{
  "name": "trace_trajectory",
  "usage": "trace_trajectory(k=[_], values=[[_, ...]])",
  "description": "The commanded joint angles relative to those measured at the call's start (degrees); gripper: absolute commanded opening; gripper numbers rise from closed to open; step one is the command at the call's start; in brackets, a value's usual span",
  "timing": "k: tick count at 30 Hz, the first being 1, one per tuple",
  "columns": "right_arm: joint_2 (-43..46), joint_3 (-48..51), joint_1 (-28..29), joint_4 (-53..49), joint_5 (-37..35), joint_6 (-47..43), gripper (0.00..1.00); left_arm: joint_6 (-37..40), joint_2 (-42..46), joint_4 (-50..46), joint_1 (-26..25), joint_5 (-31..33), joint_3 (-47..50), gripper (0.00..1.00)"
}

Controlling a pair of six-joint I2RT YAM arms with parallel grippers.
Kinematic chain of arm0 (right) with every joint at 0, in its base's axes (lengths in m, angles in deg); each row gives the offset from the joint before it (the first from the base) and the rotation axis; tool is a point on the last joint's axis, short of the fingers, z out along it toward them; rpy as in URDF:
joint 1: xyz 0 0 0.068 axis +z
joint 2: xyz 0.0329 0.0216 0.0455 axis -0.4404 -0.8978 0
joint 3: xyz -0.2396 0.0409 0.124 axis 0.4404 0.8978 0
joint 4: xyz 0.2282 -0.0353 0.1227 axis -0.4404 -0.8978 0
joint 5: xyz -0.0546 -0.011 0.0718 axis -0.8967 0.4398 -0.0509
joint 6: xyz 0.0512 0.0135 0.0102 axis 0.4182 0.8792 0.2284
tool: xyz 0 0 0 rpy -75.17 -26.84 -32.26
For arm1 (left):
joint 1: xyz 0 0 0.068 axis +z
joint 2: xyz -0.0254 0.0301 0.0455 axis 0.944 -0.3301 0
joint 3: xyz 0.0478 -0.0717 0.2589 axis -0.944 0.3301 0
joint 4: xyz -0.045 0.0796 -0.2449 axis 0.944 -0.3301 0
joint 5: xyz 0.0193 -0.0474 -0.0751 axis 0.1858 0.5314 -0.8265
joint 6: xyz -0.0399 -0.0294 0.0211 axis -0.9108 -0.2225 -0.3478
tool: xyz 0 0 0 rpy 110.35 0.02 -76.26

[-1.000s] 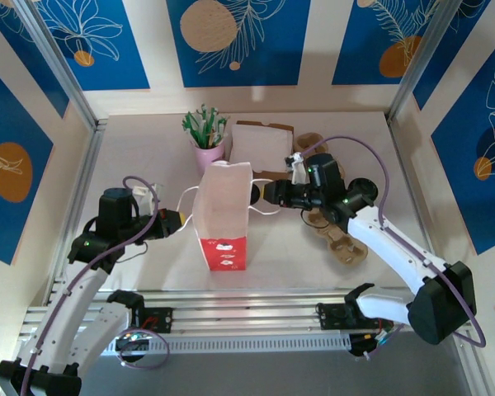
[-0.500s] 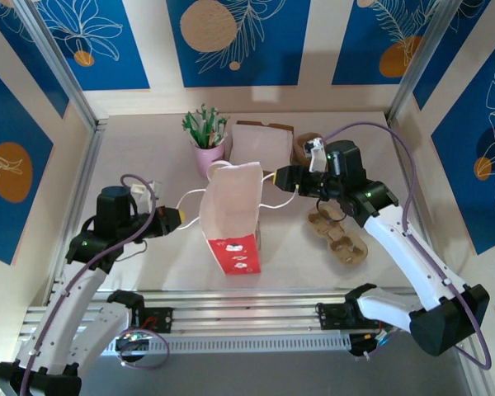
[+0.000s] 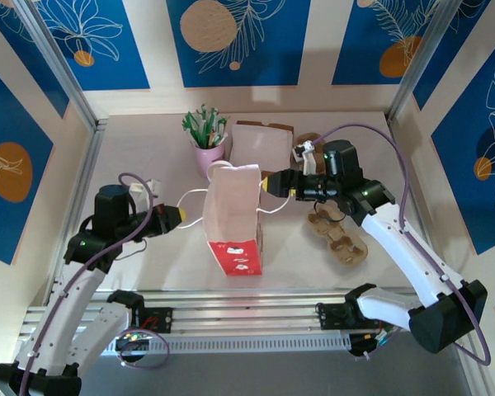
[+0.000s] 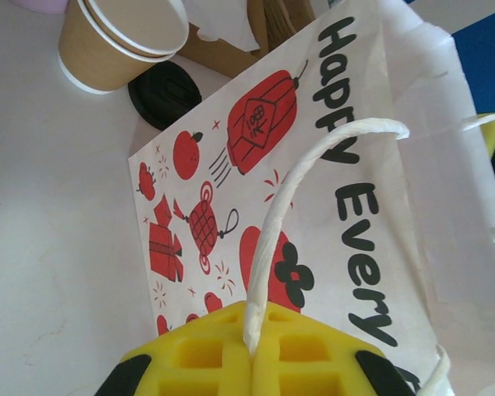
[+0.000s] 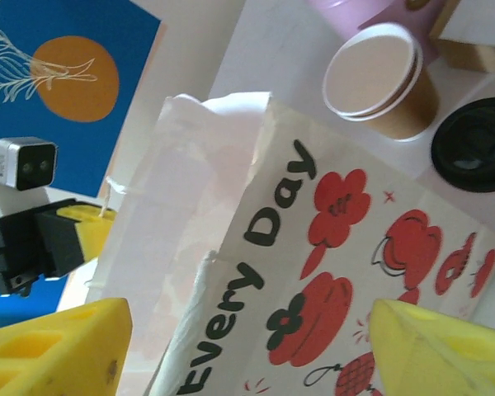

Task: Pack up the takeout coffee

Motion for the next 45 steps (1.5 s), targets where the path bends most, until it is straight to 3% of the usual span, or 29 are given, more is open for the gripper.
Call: trace_trajectory(k=[1,14,21,28,38,45], values=[[-0.2,-0.6,-0.8,1.0,5.4,0.4,0.82,-1.1,0.5,1.1,-0.5,-1.9,-1.9,0.00],[1.3,-4.0,-5.3,2.6,13.0,5.2,0.86,-2.6,1.1,-1.0,-0.5,0.3,-4.1,0.00],[6.0,-7.1,-10.5,-2.7,2.7,6.4,0.86,-4.5,2.5,-1.8,-0.5,1.8,-5.2,0.00],[4.7,-9.9,-15.1,-19.1,-14.3,7.0,0.86,-9.2,4.1,-0.8,-0.5,3.6,-5.1,0.00],[0.7,1.7,-15.9,-27.6,-25.2,13.3,0.86,-14.6,5.8,2.6,-0.7,6.5,-4.2,0.00],[-0.7,8.7,-14.5,-27.2,-29.7,19.3,0.84,-16.0,3.9,5.7,-3.2,7.7,-2.6,0.00]])
